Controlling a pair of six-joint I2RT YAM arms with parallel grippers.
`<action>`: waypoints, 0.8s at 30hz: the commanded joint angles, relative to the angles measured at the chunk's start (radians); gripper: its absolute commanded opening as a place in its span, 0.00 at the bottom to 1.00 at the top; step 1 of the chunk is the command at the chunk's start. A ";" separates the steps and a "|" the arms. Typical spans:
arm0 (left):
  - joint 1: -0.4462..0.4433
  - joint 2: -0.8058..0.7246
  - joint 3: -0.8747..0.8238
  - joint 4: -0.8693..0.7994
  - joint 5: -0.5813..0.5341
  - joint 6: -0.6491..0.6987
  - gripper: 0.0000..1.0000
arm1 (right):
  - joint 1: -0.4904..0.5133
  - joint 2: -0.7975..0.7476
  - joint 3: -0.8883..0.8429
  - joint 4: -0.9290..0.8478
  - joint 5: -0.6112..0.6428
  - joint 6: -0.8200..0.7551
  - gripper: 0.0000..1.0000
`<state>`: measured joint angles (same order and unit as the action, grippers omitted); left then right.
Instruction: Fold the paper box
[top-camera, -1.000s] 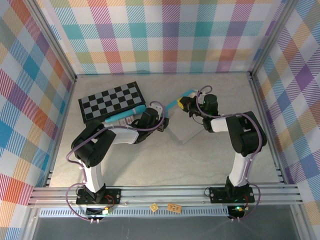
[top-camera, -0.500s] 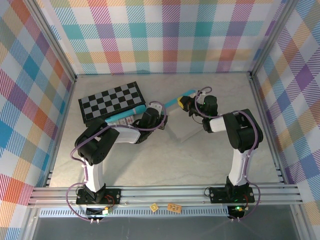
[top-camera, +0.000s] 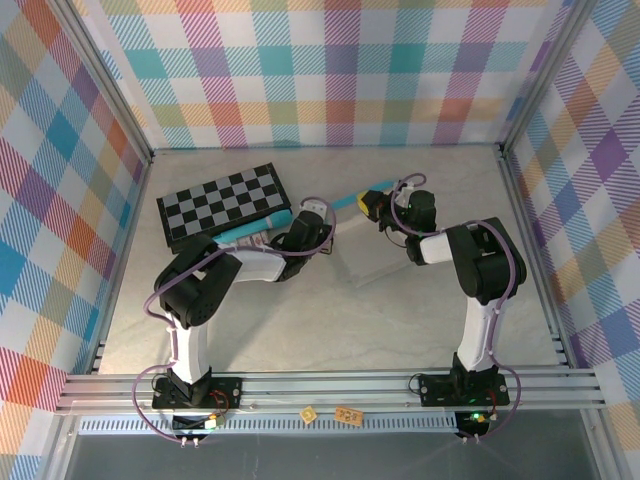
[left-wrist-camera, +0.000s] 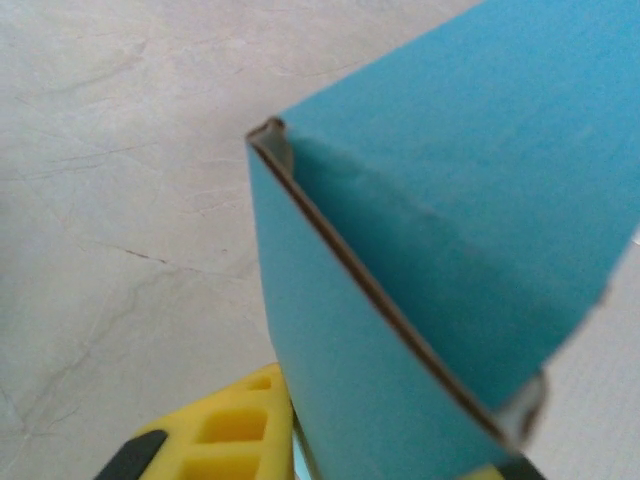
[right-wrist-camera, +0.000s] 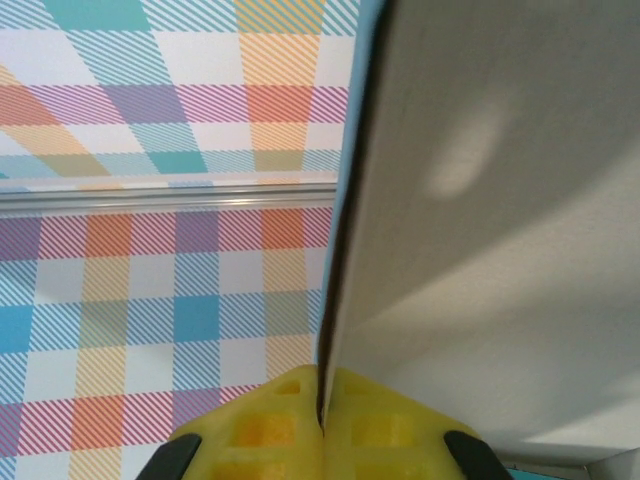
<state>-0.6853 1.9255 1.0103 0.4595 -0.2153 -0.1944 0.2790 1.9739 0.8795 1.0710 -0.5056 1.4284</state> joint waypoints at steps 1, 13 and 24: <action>-0.019 0.024 0.069 -0.006 -0.029 -0.022 0.12 | 0.024 0.011 -0.015 -0.079 -0.095 -0.011 0.00; -0.069 0.071 0.223 -0.326 -0.284 -0.132 0.00 | 0.053 -0.084 -0.012 -0.205 0.009 -0.003 0.00; -0.068 0.039 0.195 -0.308 -0.273 -0.122 0.00 | 0.062 -0.141 -0.015 -0.303 0.060 0.005 0.00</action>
<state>-0.7551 1.9823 1.2106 0.1261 -0.4889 -0.3325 0.3141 1.8565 0.8791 0.8310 -0.3786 1.4322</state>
